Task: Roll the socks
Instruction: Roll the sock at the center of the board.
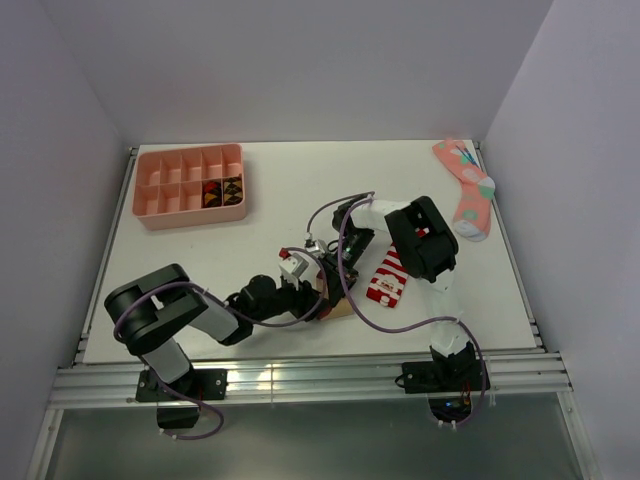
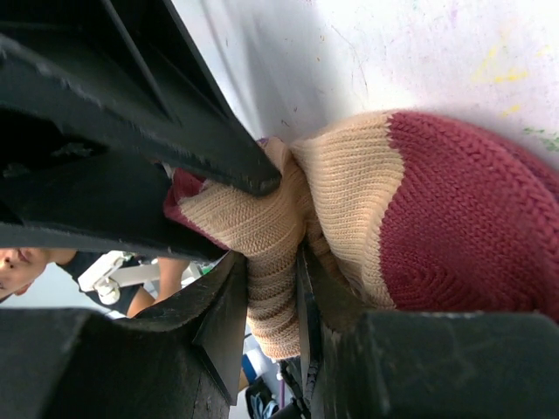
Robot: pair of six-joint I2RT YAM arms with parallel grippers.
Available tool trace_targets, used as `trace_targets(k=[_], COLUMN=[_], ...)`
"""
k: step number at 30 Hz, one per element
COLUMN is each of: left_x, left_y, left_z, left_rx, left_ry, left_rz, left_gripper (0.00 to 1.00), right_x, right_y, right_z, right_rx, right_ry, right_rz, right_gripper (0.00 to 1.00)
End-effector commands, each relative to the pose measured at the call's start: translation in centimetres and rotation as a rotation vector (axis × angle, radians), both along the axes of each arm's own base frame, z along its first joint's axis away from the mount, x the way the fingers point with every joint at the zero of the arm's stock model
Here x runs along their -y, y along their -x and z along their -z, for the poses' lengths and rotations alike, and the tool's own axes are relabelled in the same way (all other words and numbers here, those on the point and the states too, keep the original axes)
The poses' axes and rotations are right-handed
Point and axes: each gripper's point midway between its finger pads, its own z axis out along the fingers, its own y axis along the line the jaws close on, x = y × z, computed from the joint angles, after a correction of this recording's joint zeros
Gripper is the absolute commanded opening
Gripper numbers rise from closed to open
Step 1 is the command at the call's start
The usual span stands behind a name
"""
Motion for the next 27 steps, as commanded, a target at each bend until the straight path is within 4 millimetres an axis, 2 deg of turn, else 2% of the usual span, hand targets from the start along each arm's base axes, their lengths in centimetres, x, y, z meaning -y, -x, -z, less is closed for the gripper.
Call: trace_targets(k=[1, 5, 6, 8, 9, 11, 15, 16, 18, 19, 21, 26, 27], left_x=[1.6, 1.7, 1.8, 1.9, 2.0, 2.0, 2.0, 1.8, 1.9, 1.5, 1.6, 0.2, 0.2], left_y=[-0.3, -0.5, -0.6, -0.5, -0.4, -0.2, -0.3, 0.0, -0.3, -0.1, -0.2, -0.2, -0.5], left_z=[-1.6, -1.2, -1.1, -0.7, -0.4, -0.1, 0.3, 1.3, 1.3, 2.4, 2.3, 4.4, 4.3], left_rx=[0.019, -0.006, -0.013, -0.033, -0.047, -0.064, -0.092, -0.122, -0.13, -0.167, -0.179, -0.27, -0.278], left_ry=[0.065, 0.062, 0.062, 0.057, 0.049, 0.046, 0.027, -0.015, -0.033, -0.08, -0.093, -0.215, -0.224], left_rz=[0.034, 0.019, 0.017, 0.02, 0.021, 0.024, 0.003, -0.003, -0.032, -0.048, -0.066, -0.146, -0.163], left_gripper=[0.49, 0.39, 0.28, 0.19, 0.08, 0.0, 0.0, 0.0, 0.0, 0.0, 0.0, 0.0, 0.0], right_x=[1.9, 1.9, 1.9, 1.9, 1.9, 1.9, 1.8, 1.8, 1.8, 1.7, 1.7, 1.0, 0.9], right_y=[-0.5, -0.5, -0.5, -0.5, -0.5, -0.6, -0.9, -1.0, -1.4, -1.5, -2.2, -4.2, -4.3], right_z=[4.2, 4.3, 4.3, 4.3, 4.3, 4.2, 4.2, 4.1, 4.1, 3.8, 3.7, 1.9, 1.6], right_rx=[0.098, 0.099, 0.099, 0.098, 0.101, 0.104, 0.131, 0.139, 0.166, 0.179, 0.224, 0.347, 0.357], right_ry=[0.088, 0.088, 0.088, 0.087, 0.087, 0.088, 0.086, 0.088, 0.091, 0.091, 0.093, 0.062, 0.055], right_rz=[-0.093, -0.094, -0.092, -0.093, -0.092, -0.089, -0.085, -0.076, -0.075, -0.071, -0.059, -0.007, 0.0], right_gripper=[0.21, 0.22, 0.21, 0.22, 0.21, 0.21, 0.25, 0.27, 0.35, 0.38, 0.45, 0.53, 0.53])
